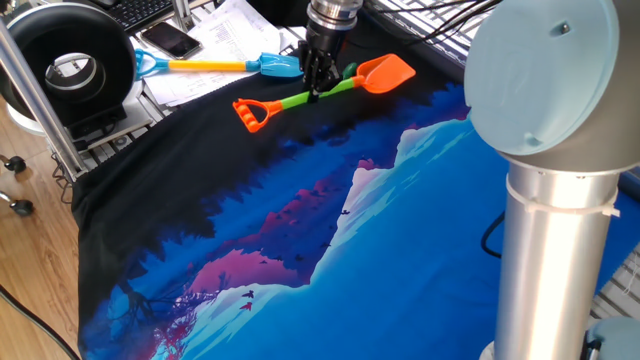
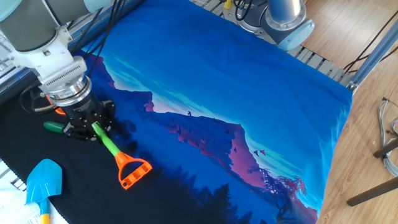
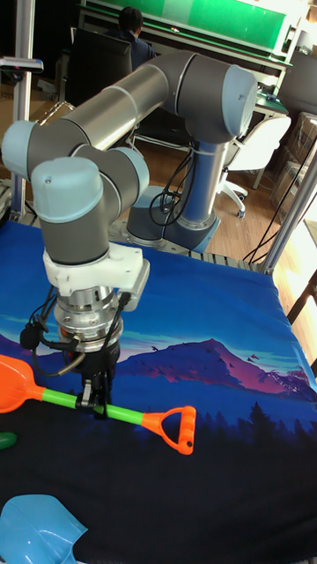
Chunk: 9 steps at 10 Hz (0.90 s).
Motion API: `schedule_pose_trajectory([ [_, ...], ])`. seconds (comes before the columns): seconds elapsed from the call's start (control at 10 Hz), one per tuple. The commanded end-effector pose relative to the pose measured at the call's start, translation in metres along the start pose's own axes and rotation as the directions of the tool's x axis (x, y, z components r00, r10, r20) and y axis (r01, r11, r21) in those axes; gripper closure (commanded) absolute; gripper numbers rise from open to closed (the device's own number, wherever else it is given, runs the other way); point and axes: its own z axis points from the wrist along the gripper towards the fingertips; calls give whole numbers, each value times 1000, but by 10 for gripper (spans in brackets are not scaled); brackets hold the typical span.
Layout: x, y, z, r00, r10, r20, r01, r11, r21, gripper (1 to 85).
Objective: Use a shovel to scoop up an object
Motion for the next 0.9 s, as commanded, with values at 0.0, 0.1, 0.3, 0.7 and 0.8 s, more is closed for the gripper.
schedule_pose_trajectory([
  [0.0,-3,-3,-3,1000,-5,11,5,1000,10,833],
  [0.1,6,-4,-3,1000,18,-20,-18,1000,15,833],
  [0.3,25,-5,-5,991,102,-90,-99,995,31,833],
  [0.7,43,-11,-7,974,170,-152,-161,985,70,833],
  [0.8,38,-12,-6,969,211,-128,-202,977,74,833],
])
